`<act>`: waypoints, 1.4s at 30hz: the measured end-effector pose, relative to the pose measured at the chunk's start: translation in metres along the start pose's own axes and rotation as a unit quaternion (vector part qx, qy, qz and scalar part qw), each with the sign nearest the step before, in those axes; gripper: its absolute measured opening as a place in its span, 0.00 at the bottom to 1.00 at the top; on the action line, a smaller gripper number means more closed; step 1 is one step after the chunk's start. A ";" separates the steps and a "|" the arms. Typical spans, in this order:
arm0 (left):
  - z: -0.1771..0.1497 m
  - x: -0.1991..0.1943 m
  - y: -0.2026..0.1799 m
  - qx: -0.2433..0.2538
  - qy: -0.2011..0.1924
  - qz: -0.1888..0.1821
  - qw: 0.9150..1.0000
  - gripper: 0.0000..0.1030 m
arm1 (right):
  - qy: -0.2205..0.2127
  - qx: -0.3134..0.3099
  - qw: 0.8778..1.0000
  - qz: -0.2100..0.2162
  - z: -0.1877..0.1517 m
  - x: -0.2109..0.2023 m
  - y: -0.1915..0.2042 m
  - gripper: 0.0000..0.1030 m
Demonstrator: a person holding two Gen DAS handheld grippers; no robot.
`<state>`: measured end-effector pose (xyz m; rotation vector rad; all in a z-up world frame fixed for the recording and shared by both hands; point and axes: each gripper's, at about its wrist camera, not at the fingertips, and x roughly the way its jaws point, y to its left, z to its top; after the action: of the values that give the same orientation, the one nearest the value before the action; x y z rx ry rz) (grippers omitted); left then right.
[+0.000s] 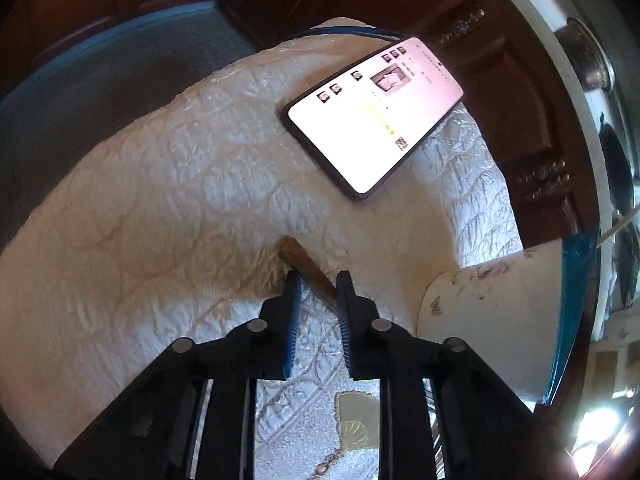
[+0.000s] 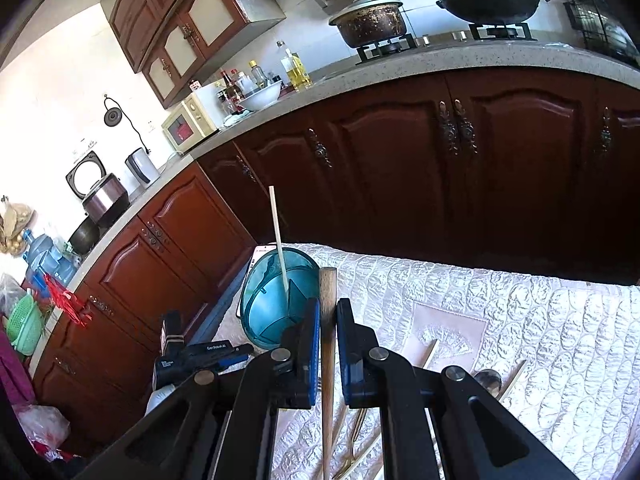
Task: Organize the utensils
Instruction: 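Grasp the silver fork beside the phone with the left tool, then carry the fork toward the teal cup with the left tool while the right tool holds a chopstick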
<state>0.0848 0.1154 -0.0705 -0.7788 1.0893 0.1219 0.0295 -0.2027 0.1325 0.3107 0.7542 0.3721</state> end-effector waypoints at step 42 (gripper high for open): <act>-0.006 -0.090 -0.033 0.078 -0.005 -0.111 0.991 0.09 | -0.008 -0.014 1.000 0.017 0.003 -0.004 0.013 0.07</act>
<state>0.0521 0.1122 0.0198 -0.7511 0.9827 -0.1467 0.0261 -0.1931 0.1429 0.2994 0.7282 0.4113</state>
